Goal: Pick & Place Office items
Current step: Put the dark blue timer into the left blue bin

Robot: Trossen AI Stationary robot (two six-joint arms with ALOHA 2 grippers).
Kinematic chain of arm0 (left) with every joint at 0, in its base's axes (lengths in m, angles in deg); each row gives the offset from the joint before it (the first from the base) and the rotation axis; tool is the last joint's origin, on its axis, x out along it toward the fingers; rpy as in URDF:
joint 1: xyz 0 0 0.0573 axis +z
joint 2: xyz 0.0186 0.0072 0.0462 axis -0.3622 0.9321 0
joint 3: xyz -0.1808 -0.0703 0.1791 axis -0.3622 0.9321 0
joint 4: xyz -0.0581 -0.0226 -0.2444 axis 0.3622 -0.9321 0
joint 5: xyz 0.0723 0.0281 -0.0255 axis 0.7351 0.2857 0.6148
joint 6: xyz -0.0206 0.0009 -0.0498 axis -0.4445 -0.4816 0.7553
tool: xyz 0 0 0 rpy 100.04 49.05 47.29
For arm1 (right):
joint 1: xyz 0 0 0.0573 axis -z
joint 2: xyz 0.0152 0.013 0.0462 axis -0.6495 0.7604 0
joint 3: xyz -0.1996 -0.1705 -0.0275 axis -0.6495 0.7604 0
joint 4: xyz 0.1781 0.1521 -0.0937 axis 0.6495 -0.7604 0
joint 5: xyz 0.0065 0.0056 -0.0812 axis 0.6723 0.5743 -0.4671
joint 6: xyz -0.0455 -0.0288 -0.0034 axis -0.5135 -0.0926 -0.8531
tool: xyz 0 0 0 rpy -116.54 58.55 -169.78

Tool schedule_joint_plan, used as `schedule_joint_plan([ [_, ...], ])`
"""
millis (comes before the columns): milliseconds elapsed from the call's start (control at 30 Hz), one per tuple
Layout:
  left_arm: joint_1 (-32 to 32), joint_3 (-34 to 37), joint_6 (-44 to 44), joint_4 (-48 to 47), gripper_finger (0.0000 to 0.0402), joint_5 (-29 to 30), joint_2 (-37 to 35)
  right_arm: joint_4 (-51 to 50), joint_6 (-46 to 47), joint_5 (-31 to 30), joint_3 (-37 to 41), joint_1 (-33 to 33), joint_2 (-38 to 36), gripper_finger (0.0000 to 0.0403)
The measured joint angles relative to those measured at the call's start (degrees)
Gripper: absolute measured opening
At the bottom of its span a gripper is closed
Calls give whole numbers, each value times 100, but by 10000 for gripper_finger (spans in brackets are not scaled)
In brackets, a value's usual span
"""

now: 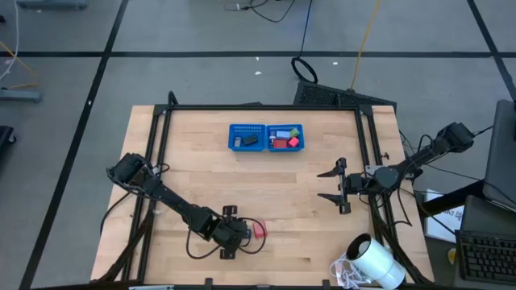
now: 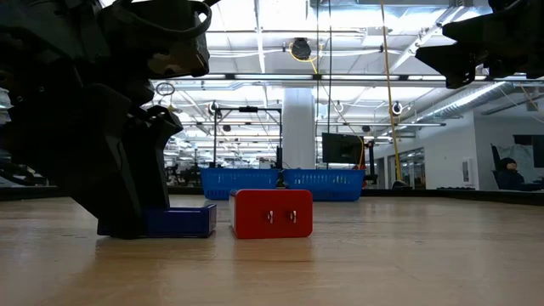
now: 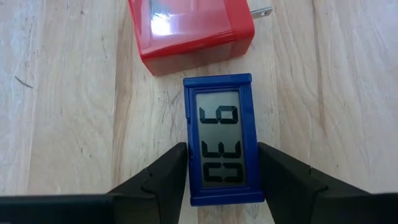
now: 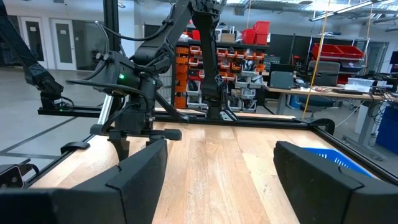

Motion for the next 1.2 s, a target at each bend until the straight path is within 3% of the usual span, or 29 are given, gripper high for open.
schedule_joint_plan([
  [367, 0, 1, -2, -2, 166, 20, 0, 1, -1, -1, 1, 1, 1, 281],
  [700, 2, 3, 1, -4, 195, 33, 0, 2, 0, -1, 0, 0, 2, 281],
  [1033, 2, 3, -2, -4, 165, 37, 0, 0, -2, -2, 2, 0, 2, 281],
  [1200, 2, 3, -2, -2, 176, 40, 0, 2, -1, -2, 0, 0, 1, 281],
])
